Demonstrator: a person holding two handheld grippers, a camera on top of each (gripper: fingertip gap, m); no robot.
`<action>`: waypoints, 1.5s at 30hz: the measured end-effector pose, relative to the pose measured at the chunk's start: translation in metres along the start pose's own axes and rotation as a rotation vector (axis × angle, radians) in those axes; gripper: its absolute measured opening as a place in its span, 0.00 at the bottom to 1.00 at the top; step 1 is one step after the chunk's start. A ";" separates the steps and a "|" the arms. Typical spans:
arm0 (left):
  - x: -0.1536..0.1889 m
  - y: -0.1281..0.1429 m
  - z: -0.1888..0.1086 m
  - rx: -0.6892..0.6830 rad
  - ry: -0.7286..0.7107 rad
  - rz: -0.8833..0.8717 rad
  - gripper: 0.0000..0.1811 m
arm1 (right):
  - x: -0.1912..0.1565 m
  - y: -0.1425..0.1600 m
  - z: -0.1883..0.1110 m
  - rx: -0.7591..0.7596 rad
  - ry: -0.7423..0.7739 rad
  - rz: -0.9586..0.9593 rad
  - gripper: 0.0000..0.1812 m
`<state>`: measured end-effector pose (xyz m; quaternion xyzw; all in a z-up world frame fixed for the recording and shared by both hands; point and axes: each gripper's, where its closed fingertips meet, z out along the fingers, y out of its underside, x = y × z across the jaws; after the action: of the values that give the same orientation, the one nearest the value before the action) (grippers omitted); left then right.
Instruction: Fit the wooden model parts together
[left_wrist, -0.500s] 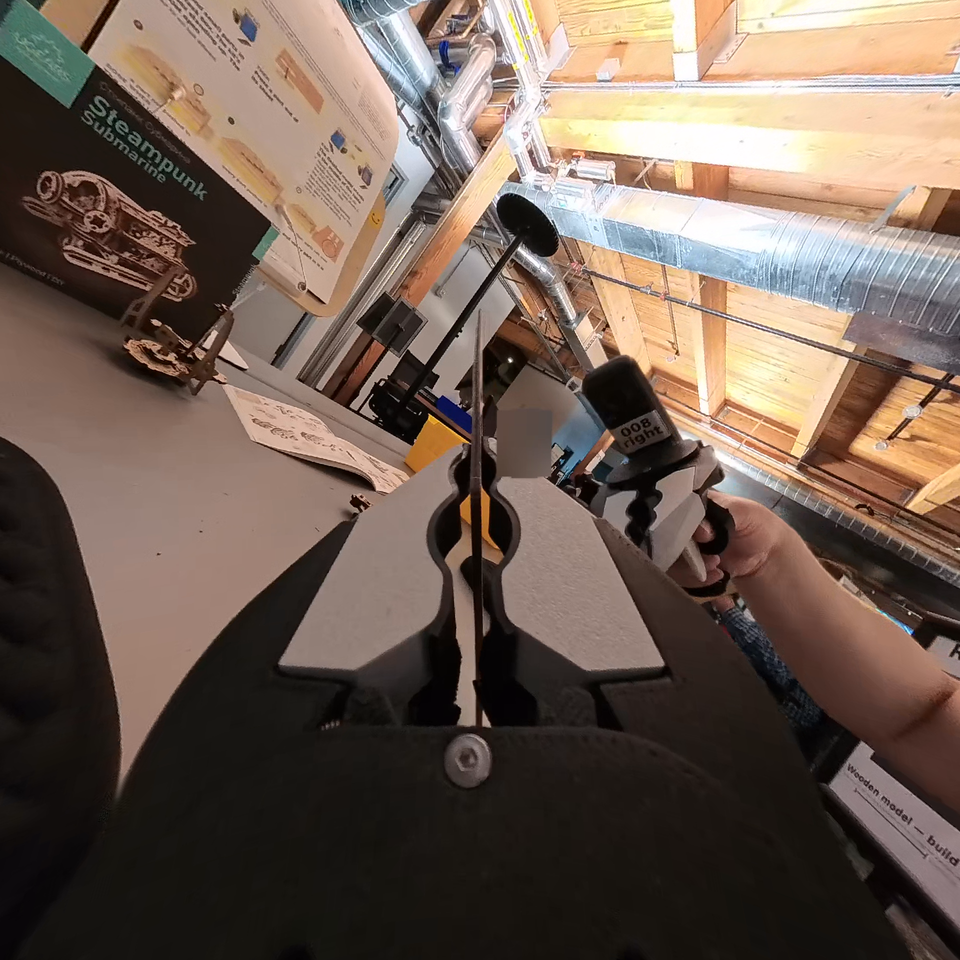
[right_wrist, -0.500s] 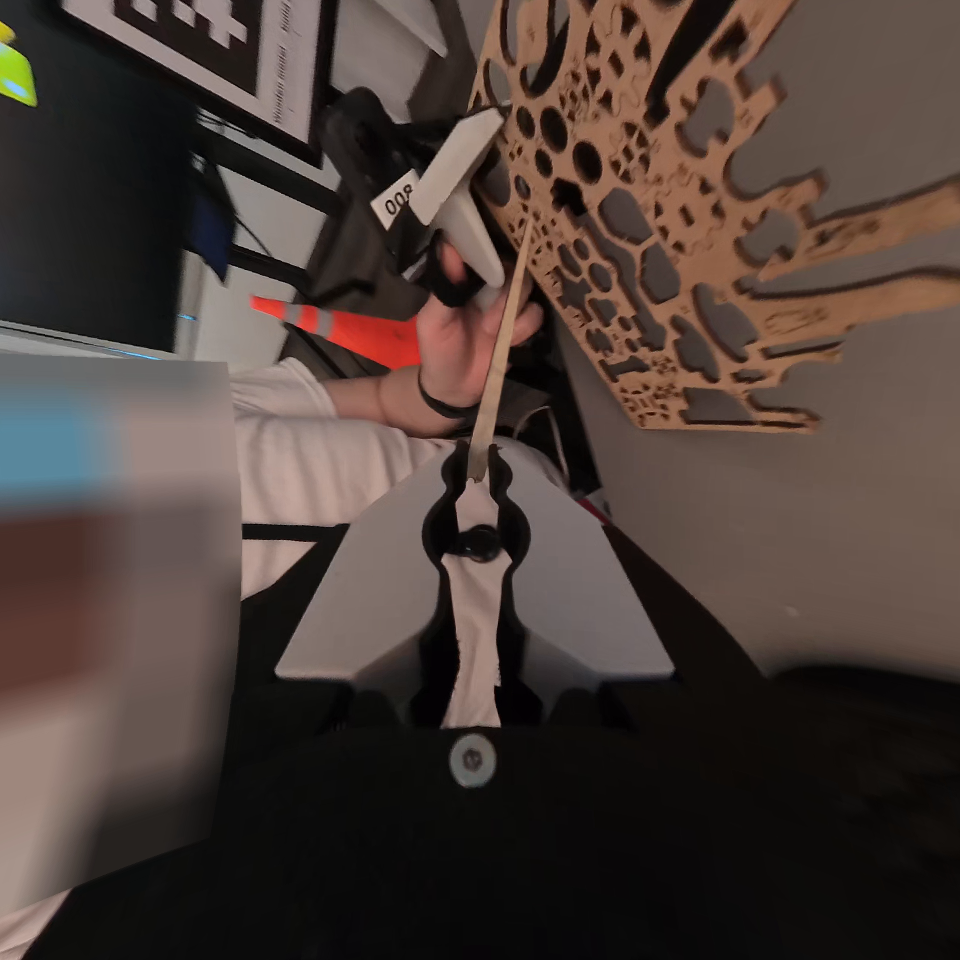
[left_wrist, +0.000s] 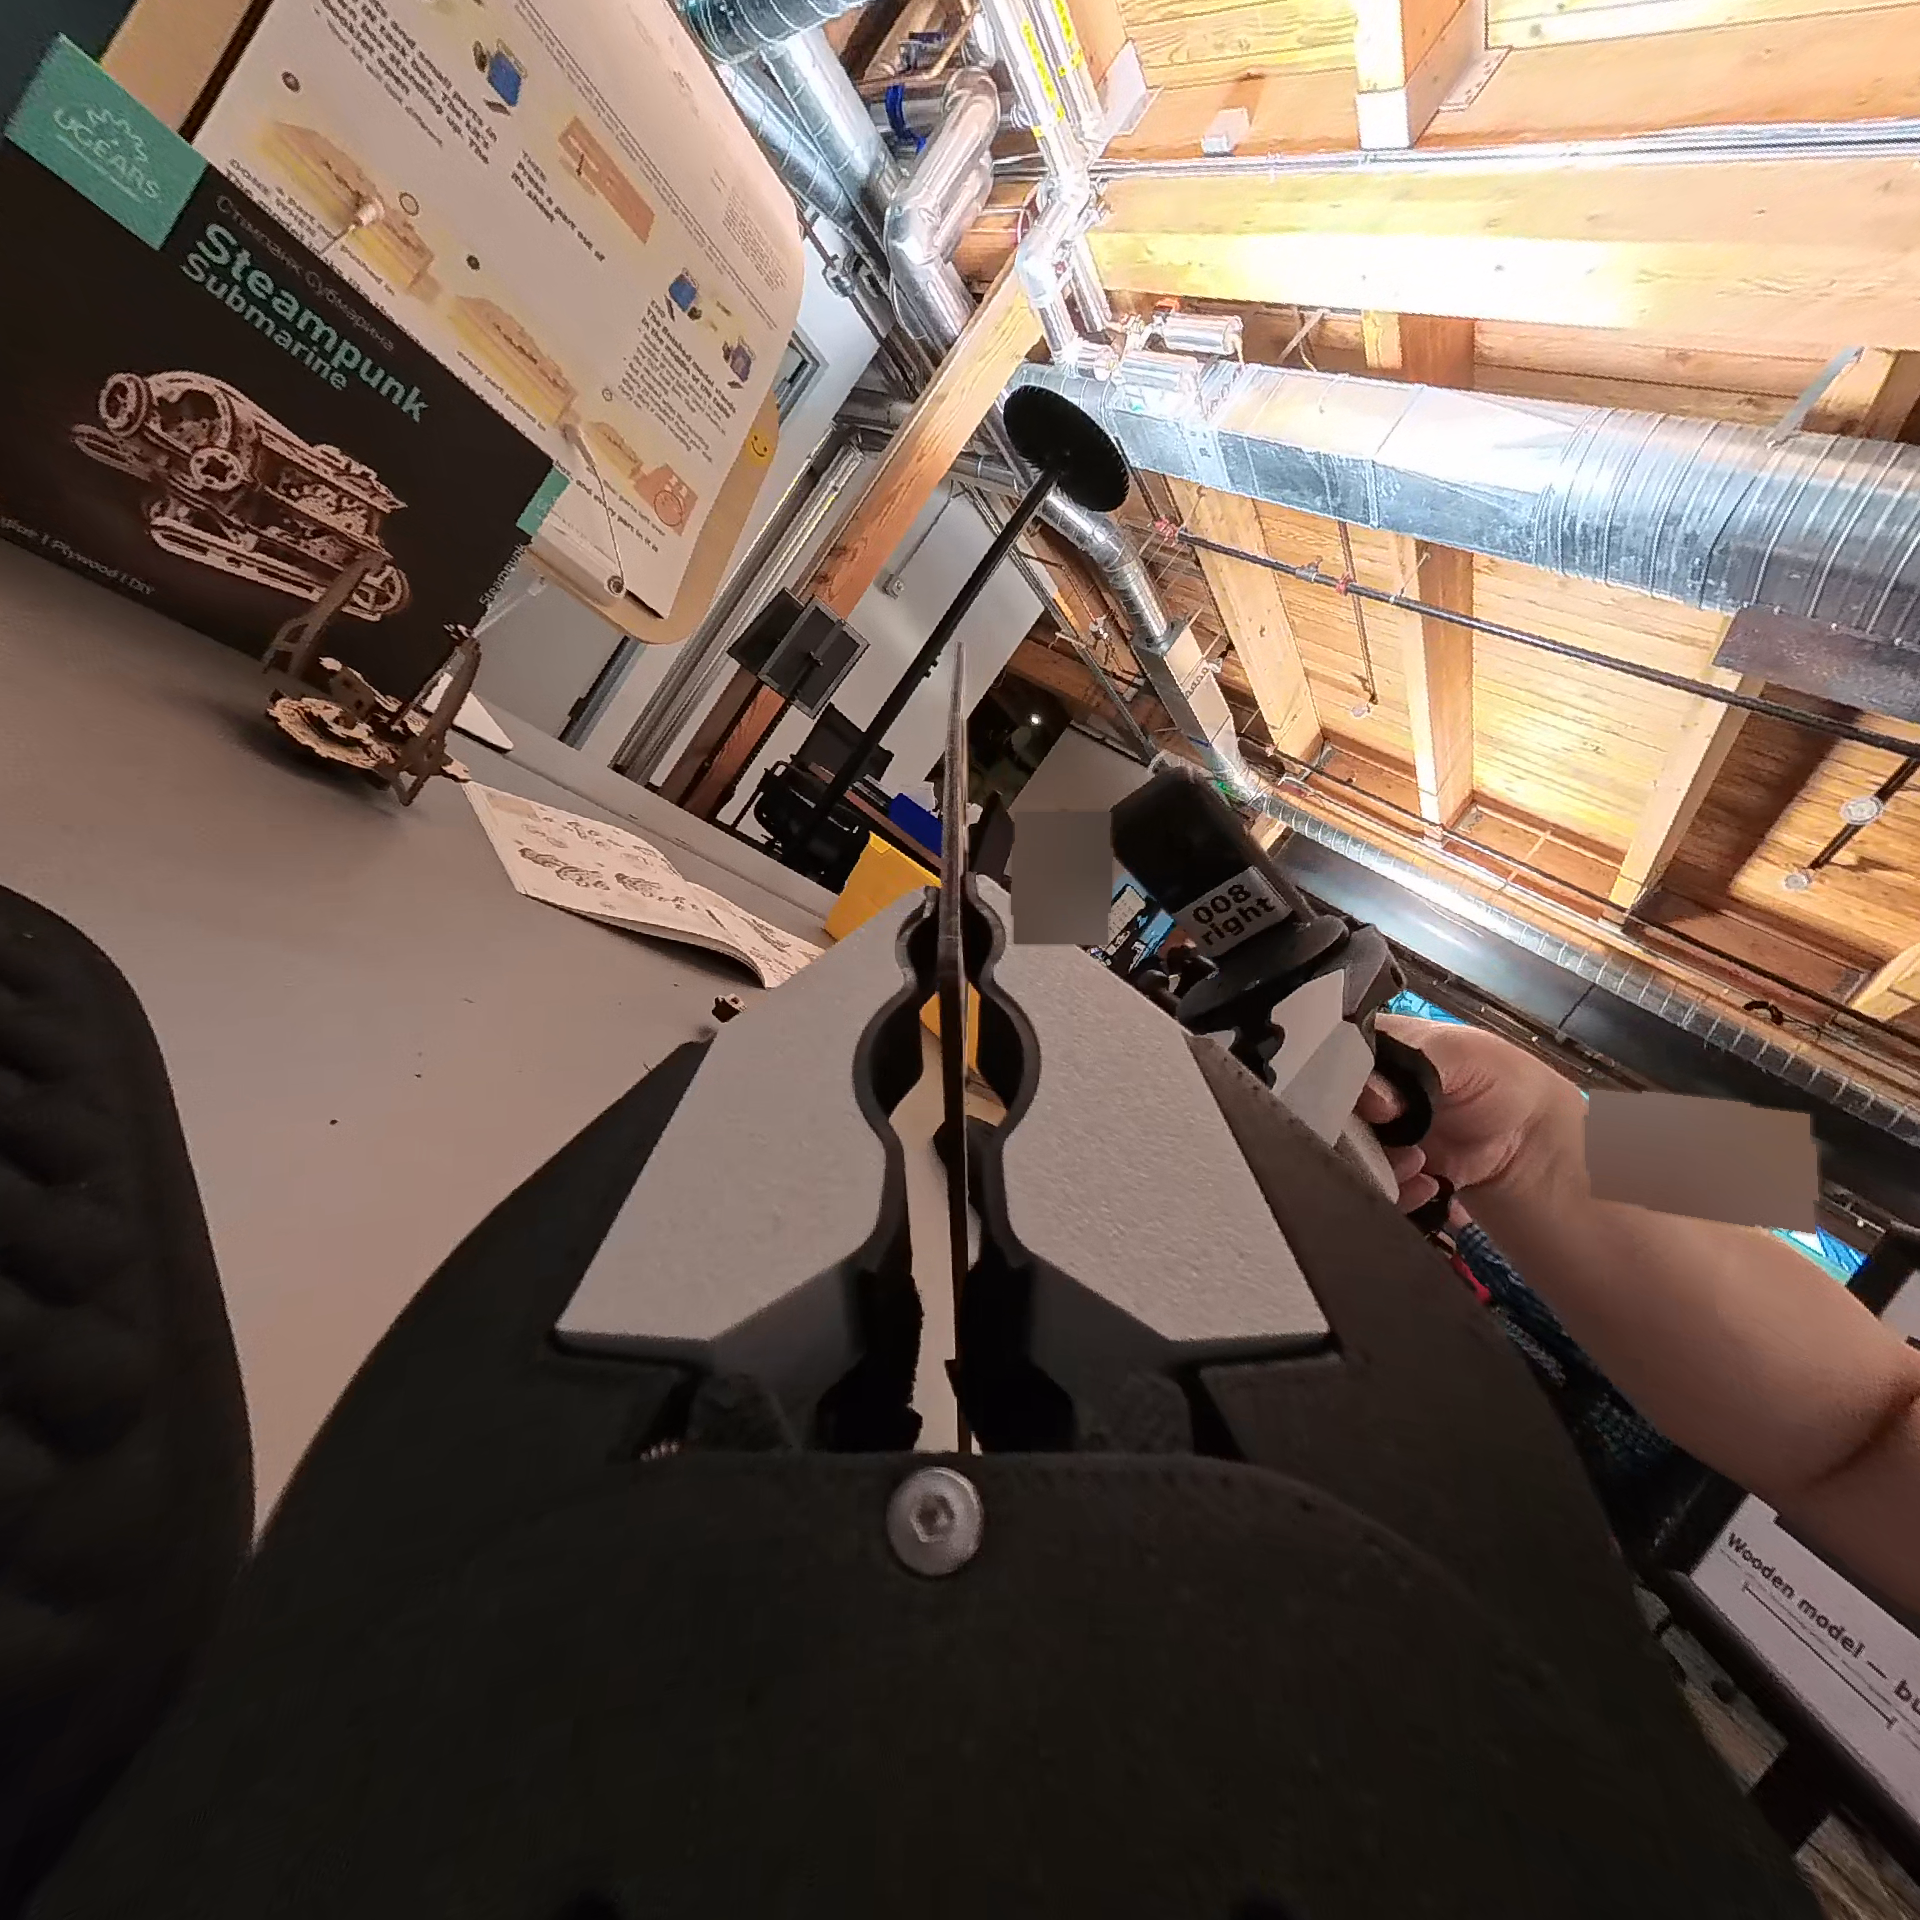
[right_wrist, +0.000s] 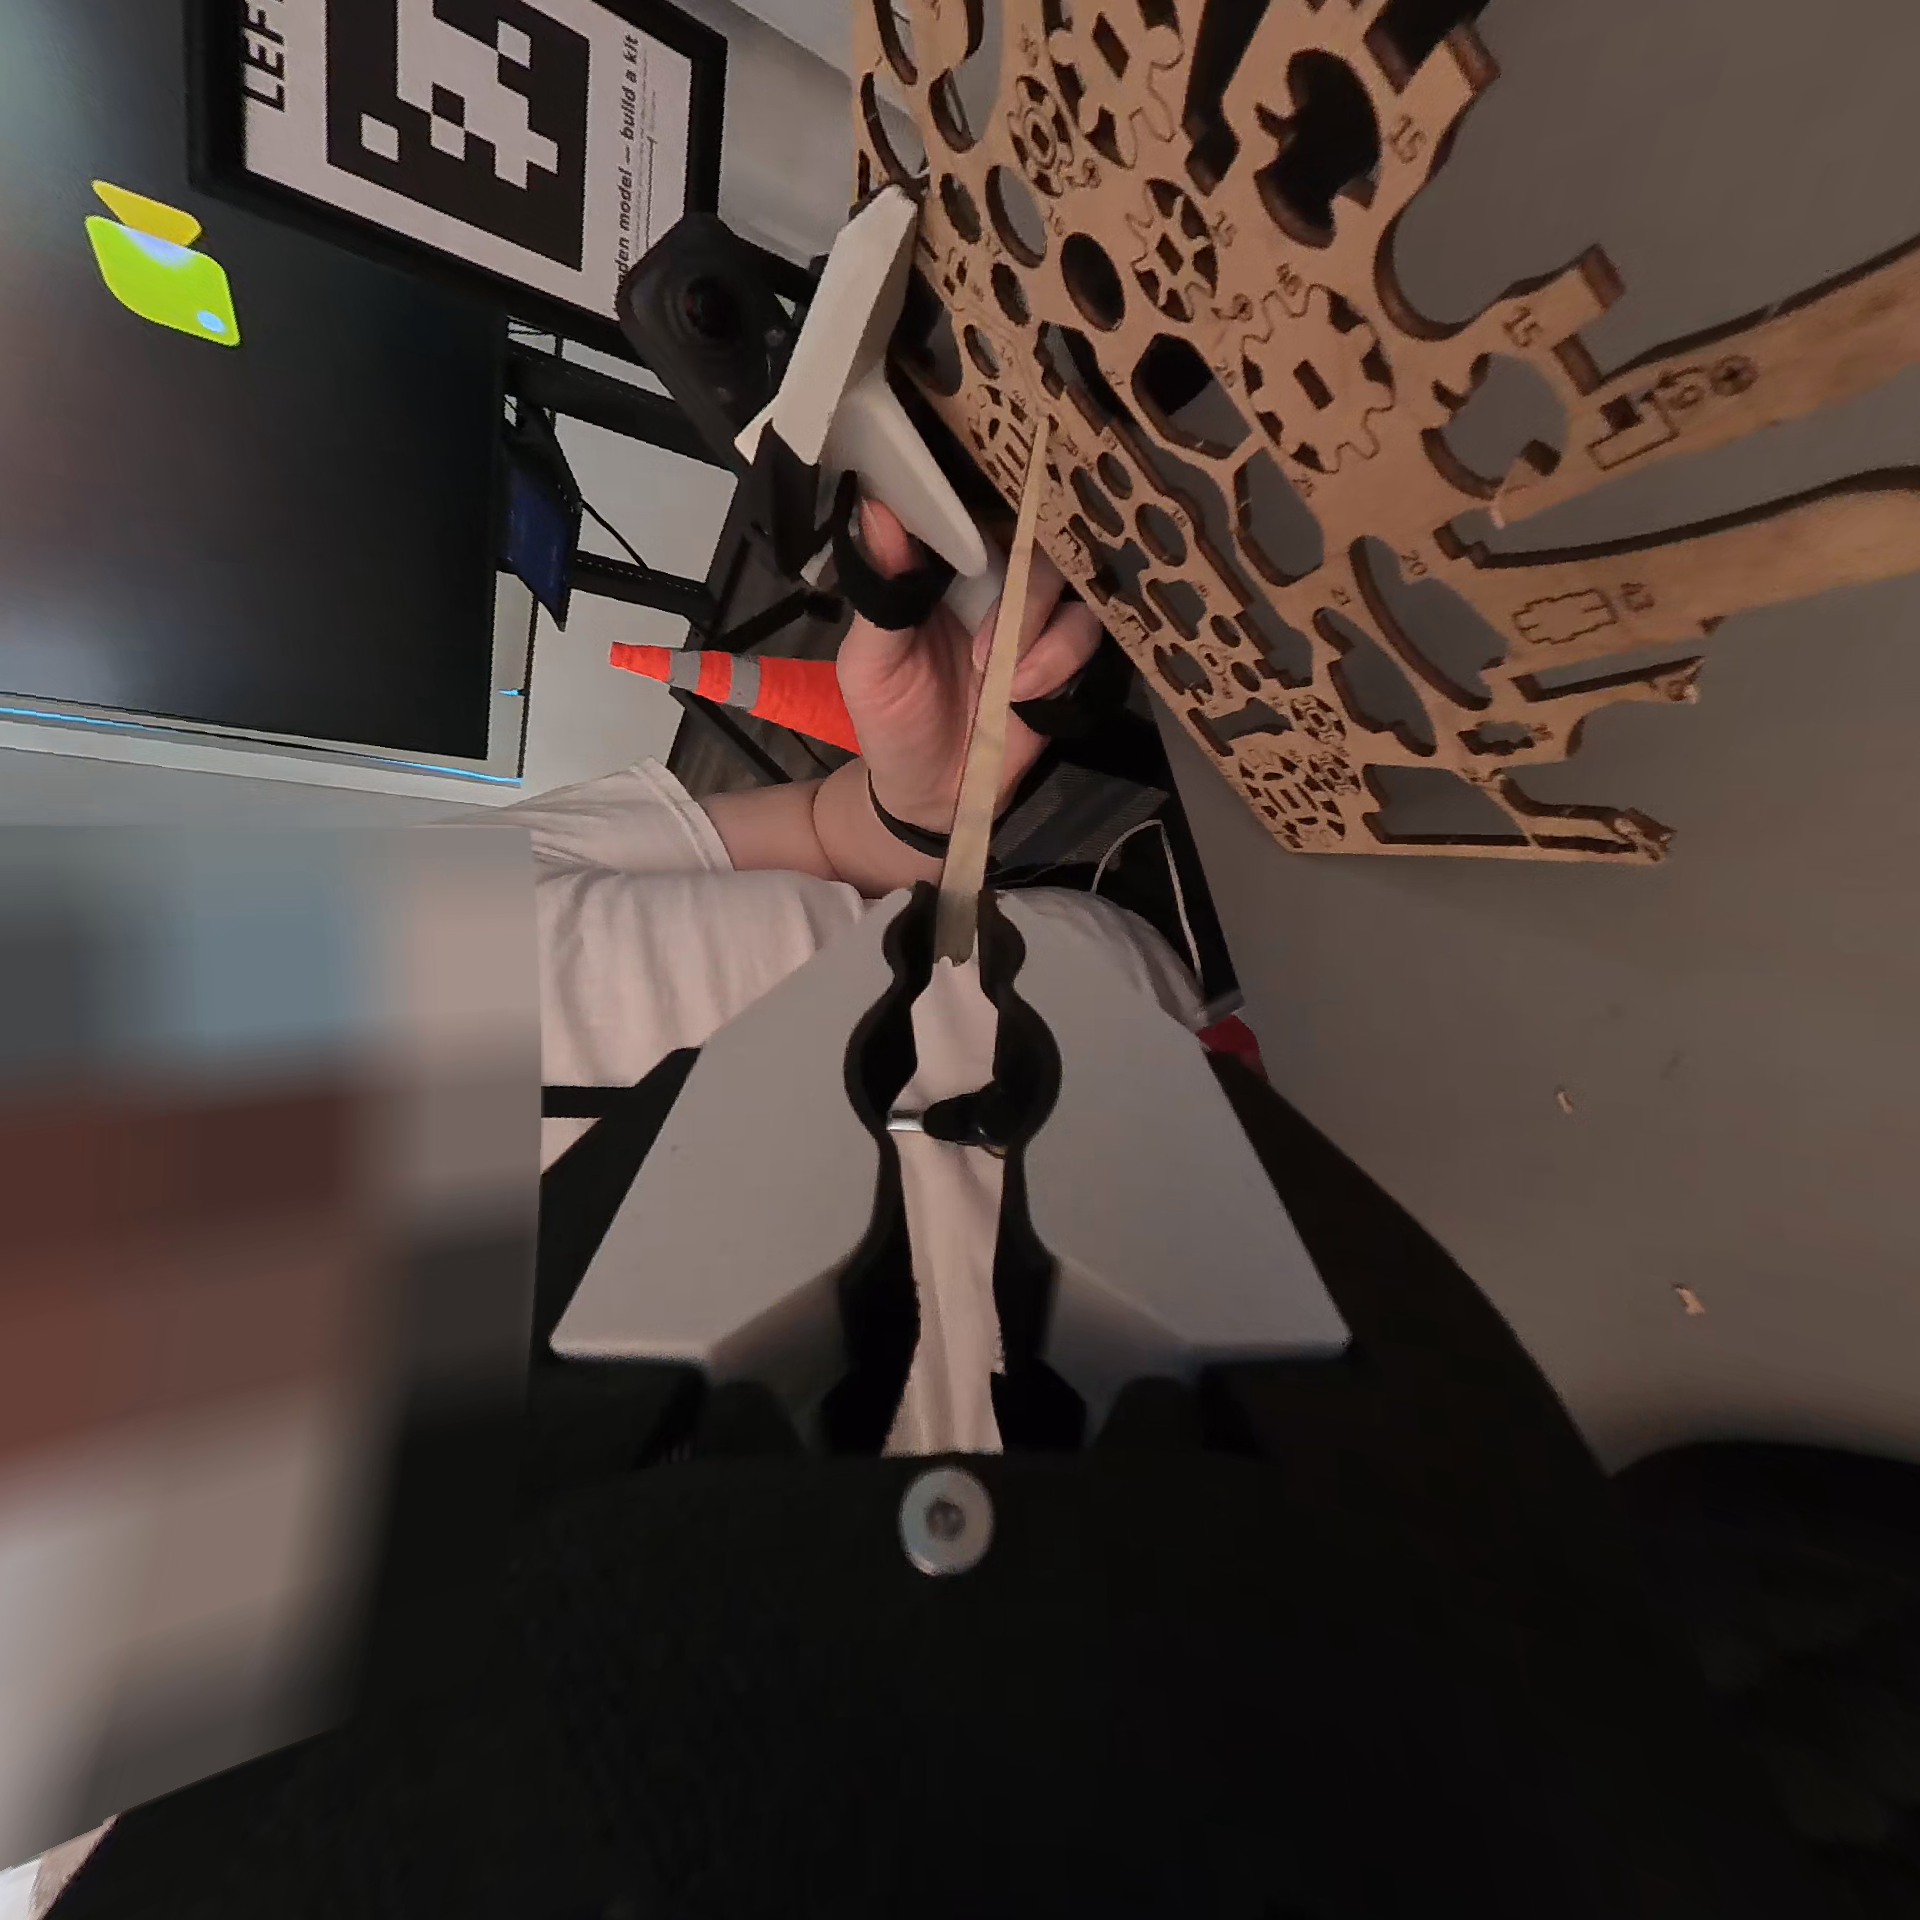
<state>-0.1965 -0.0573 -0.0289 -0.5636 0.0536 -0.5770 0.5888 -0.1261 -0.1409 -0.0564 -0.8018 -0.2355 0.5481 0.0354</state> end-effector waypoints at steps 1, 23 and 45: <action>0.000 0.000 0.000 0.001 0.001 -0.001 0.00 | 0.000 -0.001 -0.001 0.005 -0.003 0.001 0.03; 0.025 -0.008 0.000 0.026 0.028 0.165 0.00 | -0.012 -0.001 -0.010 0.093 -0.022 0.071 0.03; 0.025 -0.010 0.003 0.008 -0.042 0.264 0.01 | -0.027 -0.012 0.009 -0.059 0.202 -0.043 0.02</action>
<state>-0.1919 -0.0714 -0.0061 -0.5612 0.1127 -0.4826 0.6629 -0.1460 -0.1435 -0.0325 -0.8483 -0.2639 0.4566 0.0470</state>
